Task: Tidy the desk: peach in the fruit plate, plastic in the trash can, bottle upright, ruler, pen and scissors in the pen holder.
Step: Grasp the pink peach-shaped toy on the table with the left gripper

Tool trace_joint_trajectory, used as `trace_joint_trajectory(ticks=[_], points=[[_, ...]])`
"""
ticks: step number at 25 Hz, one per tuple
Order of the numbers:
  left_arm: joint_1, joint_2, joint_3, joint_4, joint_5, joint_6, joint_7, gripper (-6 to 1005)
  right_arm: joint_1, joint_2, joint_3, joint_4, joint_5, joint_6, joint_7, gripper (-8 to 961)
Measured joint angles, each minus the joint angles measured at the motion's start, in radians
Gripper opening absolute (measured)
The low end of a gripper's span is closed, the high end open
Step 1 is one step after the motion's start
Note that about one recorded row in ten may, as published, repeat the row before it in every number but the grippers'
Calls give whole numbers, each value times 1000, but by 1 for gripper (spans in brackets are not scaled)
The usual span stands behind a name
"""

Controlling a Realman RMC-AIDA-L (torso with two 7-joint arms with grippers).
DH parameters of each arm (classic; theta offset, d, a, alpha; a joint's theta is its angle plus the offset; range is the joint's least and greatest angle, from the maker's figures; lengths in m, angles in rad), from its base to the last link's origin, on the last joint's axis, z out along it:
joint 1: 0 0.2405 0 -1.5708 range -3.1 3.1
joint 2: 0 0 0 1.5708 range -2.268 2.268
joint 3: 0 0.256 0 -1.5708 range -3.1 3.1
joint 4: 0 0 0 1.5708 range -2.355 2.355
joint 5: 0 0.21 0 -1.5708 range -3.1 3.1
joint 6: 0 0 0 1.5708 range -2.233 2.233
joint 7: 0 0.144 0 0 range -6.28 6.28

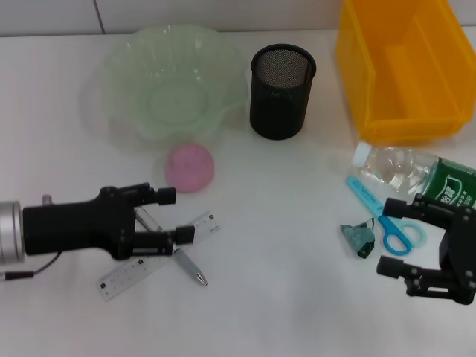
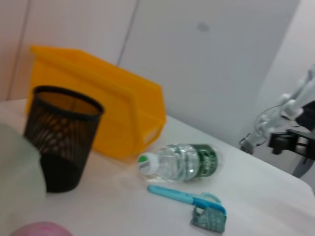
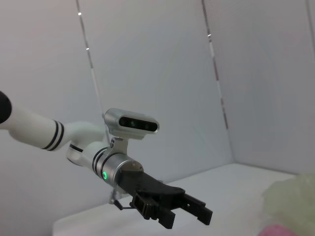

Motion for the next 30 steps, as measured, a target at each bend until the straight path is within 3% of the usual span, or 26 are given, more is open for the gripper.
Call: trace_joint_trajectory(ticks=[7, 14, 21, 25, 30], points=[[-82, -3, 67, 86, 10, -62, -209, 837, -20, -4, 62, 31, 0, 7, -38, 846], [-161, -3, 133, 129, 87, -213, -413, 831, -46, -3, 84, 34, 0, 30, -51, 846], [-147, -4, 224, 235, 122, -290, -588, 825, -58, -7, 102, 35, 0, 32, -56, 846], [-146, -4, 243, 237, 141, -325, -608, 821, -58, -6, 103, 35, 0, 34, -57, 846], [-147, -5, 335, 220, 155, -413, -637, 817, -60, -5, 104, 35, -1, 37, -58, 846]])
